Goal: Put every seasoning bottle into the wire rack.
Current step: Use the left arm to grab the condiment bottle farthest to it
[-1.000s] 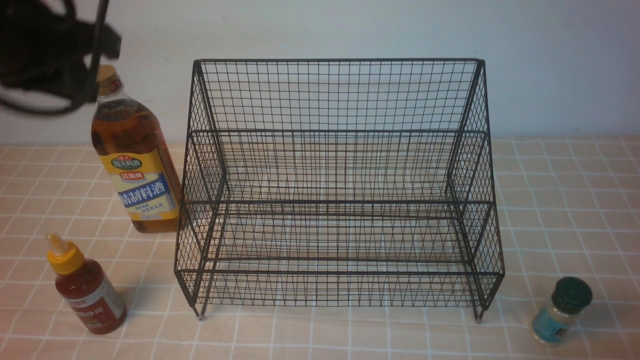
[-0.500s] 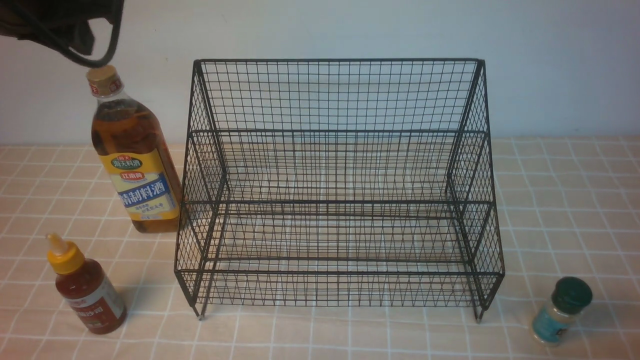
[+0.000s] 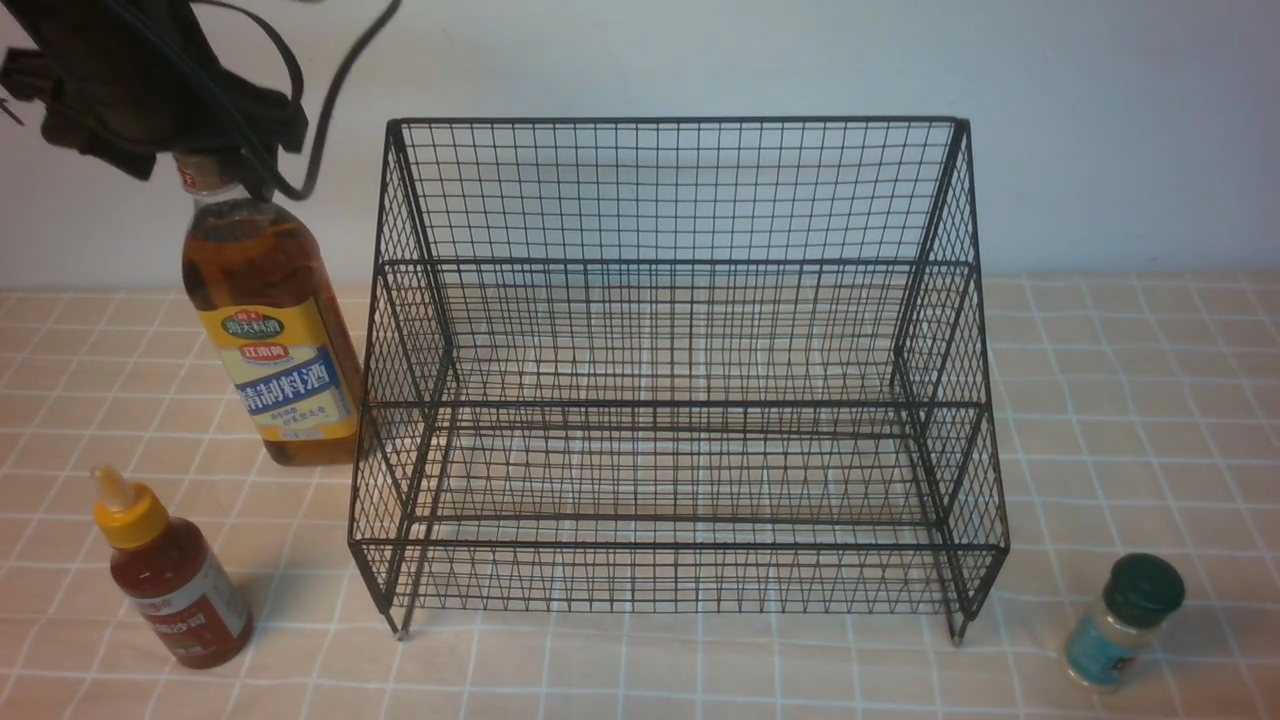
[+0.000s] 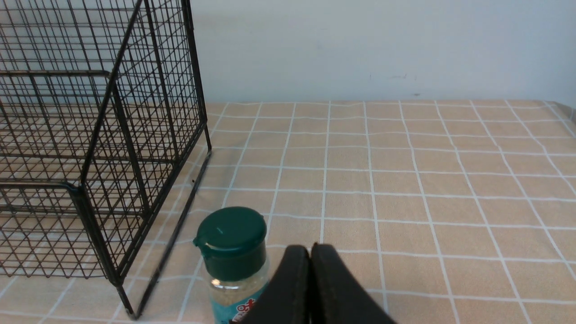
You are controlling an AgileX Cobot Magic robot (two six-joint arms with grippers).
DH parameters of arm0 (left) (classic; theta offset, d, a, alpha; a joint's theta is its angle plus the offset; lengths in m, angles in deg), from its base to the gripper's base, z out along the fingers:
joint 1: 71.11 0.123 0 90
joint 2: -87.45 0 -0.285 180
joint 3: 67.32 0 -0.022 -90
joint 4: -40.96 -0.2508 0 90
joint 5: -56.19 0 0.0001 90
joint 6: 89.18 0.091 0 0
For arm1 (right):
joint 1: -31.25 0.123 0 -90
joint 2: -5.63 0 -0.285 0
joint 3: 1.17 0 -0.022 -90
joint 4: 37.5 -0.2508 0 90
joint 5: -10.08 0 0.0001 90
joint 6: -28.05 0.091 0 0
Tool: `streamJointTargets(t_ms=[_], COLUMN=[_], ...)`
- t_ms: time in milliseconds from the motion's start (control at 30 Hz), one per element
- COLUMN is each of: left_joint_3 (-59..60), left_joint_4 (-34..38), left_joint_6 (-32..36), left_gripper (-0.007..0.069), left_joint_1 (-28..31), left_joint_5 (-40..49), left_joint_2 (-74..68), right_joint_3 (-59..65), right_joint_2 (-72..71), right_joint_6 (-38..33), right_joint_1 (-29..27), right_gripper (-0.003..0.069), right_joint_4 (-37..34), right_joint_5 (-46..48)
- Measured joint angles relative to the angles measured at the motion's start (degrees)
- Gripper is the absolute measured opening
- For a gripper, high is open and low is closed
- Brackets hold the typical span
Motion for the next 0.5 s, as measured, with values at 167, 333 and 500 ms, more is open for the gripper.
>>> streamJointTargets(t_ms=[167,333,500], left_joint_3=[0.0,-0.4,-0.4], left_joint_4=[0.8,2.5,2.4], left_joint_6=[-1.4,-2.4,-2.6], left_gripper=[0.0421,0.0316,0.0318], left_joint_1=[0.0,0.0,0.0], left_joint_5=[-0.3,-0.6,0.8], left_joint_2=[-0.6,-0.6,-0.1], right_joint_3=[0.0,0.0,0.0], right_joint_2=[0.0,0.0,0.0], right_joint_6=[0.0,0.0,0.0], right_joint_1=[0.0,0.0,0.0], right_gripper=[-0.0011,-0.0011,-0.0011], right_joint_4=[0.0,0.0,0.0], right_joint_5=[0.0,0.0,0.0])
